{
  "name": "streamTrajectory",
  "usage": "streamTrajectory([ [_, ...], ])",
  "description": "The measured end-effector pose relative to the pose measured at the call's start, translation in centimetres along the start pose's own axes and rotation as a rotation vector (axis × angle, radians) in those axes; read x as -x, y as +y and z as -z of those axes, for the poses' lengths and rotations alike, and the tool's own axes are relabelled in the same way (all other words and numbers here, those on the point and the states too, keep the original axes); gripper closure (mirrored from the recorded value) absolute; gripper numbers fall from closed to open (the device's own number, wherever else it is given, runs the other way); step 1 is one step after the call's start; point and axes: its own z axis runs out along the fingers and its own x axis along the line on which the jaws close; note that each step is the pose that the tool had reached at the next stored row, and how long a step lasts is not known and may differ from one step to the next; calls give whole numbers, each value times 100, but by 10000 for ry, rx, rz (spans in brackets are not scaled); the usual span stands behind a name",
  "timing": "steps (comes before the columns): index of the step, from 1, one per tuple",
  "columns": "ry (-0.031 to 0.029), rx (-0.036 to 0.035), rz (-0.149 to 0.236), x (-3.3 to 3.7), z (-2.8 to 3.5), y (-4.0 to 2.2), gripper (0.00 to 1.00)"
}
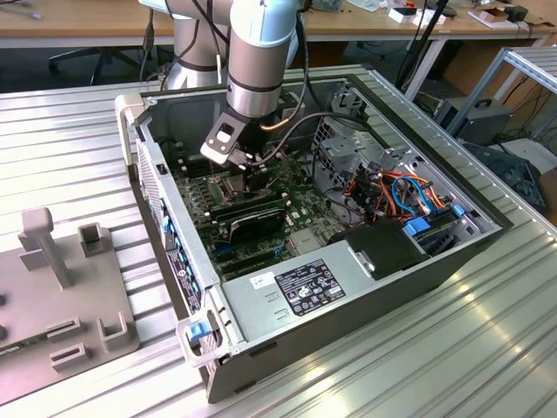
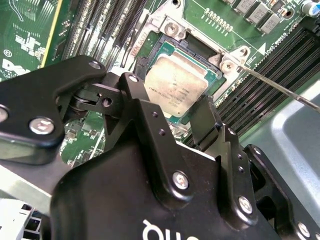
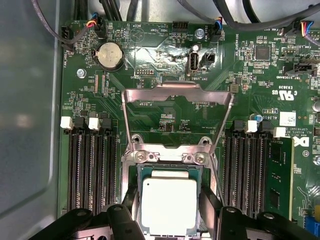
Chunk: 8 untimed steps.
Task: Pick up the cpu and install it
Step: 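Place the cpu into insertion slot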
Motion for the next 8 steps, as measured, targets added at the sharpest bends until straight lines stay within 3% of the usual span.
streamTrajectory([
  [8, 0, 4, -1, 0, 116, 5, 38],
])
